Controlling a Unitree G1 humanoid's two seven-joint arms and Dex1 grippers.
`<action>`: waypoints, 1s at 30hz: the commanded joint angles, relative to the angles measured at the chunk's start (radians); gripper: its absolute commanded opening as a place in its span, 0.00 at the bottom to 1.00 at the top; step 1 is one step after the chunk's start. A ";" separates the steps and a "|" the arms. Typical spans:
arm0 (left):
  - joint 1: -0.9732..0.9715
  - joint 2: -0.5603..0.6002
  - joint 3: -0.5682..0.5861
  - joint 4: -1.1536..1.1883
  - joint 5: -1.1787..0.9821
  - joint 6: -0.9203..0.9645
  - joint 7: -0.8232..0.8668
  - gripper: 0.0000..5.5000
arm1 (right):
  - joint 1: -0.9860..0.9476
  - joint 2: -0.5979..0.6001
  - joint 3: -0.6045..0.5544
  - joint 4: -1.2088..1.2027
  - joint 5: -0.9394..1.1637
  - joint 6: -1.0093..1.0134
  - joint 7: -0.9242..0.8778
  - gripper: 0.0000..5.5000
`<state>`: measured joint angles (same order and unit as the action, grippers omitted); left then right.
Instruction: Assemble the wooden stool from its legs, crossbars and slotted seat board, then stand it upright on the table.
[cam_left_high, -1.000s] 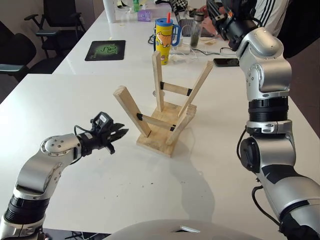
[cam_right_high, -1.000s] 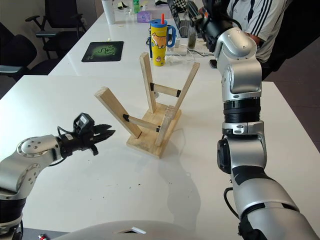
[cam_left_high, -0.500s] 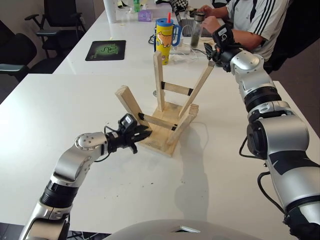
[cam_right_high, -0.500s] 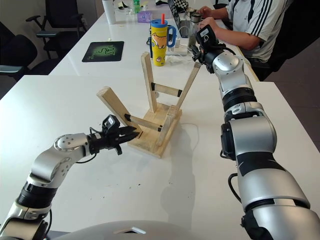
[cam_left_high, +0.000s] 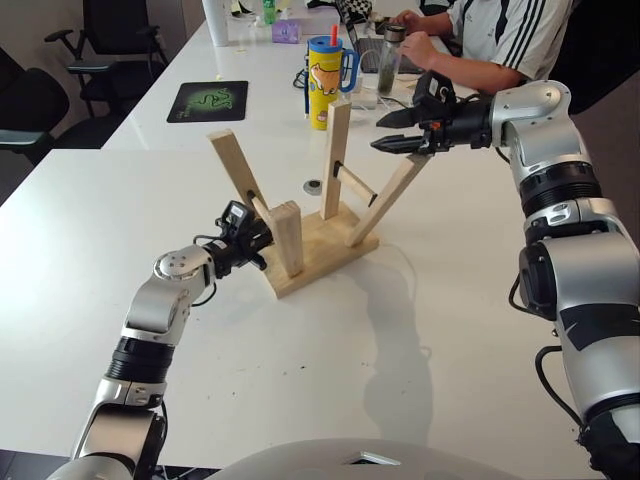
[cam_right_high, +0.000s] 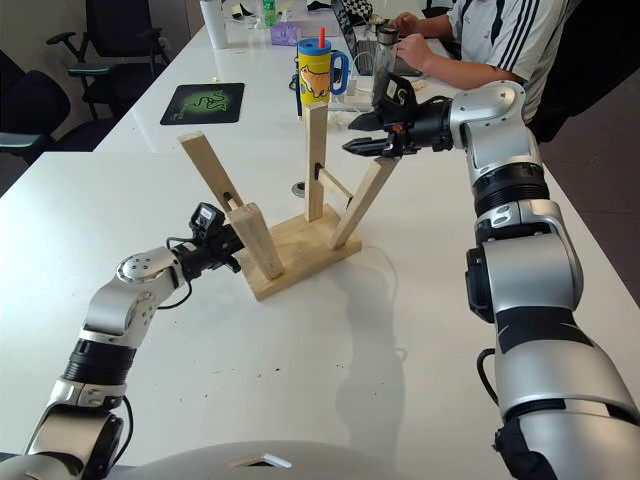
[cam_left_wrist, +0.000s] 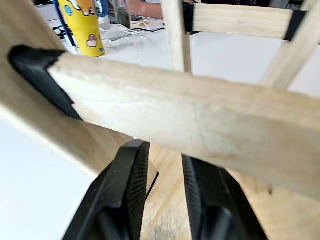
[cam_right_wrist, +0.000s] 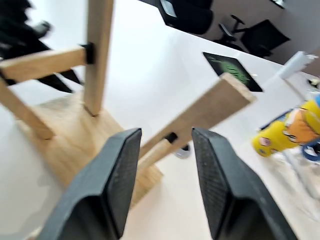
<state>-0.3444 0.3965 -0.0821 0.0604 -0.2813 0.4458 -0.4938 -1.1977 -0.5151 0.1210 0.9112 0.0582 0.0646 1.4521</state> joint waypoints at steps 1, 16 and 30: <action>-0.026 -0.019 0.033 0.061 0.030 -0.048 0.025 0.21 | 0.048 -0.010 -0.041 -0.227 0.134 0.188 0.096 0.34; 0.074 -0.033 0.157 0.032 0.020 -0.059 0.078 0.16 | 0.185 0.050 -0.216 0.060 0.051 0.068 -0.788 0.26; 0.236 -0.041 0.098 -0.156 0.033 0.257 0.138 0.00 | 0.617 0.199 -0.107 -0.194 -0.017 0.121 -0.894 0.00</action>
<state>-0.1323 0.3631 0.0440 -0.0276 -0.2456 0.6505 -0.3556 -0.6413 -0.3251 -0.0056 0.8198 0.0288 0.1392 0.5315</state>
